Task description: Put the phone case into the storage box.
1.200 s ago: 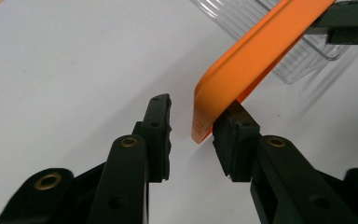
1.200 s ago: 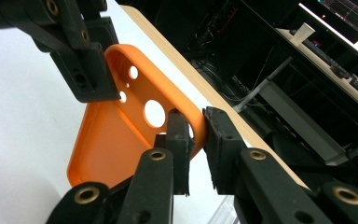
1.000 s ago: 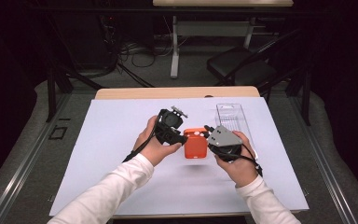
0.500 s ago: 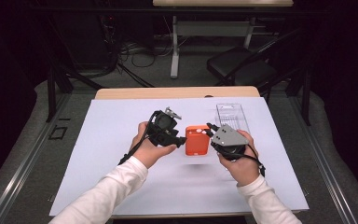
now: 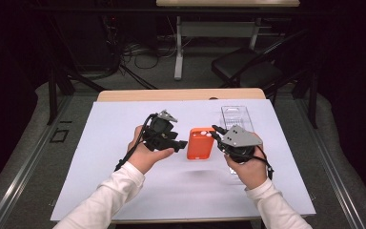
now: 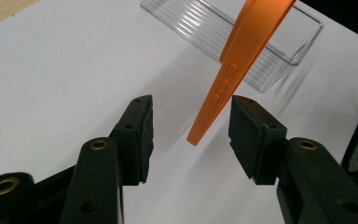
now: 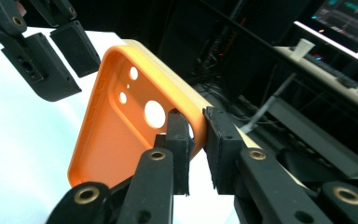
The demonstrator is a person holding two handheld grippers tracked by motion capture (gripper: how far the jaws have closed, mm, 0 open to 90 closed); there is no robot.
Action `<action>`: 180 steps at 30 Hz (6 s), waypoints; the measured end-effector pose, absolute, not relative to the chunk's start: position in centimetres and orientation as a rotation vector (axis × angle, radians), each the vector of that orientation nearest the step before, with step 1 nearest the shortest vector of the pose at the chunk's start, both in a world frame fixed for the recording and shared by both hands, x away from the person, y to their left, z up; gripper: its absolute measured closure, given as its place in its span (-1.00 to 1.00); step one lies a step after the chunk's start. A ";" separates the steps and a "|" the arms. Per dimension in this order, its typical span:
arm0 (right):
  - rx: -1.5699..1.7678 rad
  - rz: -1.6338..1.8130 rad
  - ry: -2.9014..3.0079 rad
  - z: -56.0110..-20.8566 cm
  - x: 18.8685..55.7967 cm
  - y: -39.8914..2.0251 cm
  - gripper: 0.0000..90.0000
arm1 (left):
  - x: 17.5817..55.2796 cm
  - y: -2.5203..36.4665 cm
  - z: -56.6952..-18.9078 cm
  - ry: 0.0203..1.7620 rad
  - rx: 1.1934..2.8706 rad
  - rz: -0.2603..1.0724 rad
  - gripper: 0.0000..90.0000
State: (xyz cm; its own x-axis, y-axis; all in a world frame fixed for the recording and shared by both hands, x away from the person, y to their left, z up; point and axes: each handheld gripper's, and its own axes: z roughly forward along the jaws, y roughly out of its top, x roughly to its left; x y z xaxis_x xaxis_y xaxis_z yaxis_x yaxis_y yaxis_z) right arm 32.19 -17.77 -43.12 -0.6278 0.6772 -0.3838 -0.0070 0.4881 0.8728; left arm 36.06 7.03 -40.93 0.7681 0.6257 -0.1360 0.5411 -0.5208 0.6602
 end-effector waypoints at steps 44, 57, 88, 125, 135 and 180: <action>0.364 1.211 2.033 -41.5 33.9 -19.2 0.79 | 34.7 9.4 -43.4 0.924 2.044 0.141 -0.38; 0.337 1.206 1.995 -40.5 34.6 -19.1 0.78 | 34.5 10.8 -43.4 0.923 2.052 0.146 -0.58; 0.387 1.103 1.905 -38.3 38.2 -23.6 0.78 | 34.7 12.9 -44.3 0.976 1.988 0.160 -0.88; 0.479 0.956 1.861 -38.6 42.2 -27.2 0.78 | 34.5 12.9 -44.8 0.957 2.009 0.150 -0.99; 0.489 0.900 1.868 -38.9 44.0 -26.9 0.78 | 34.5 12.9 -45.0 0.963 2.002 0.151 -0.99; 0.517 0.795 1.835 -45.6 47.8 -26.5 0.78 | 34.6 12.9 -45.1 0.964 1.998 0.143 -0.99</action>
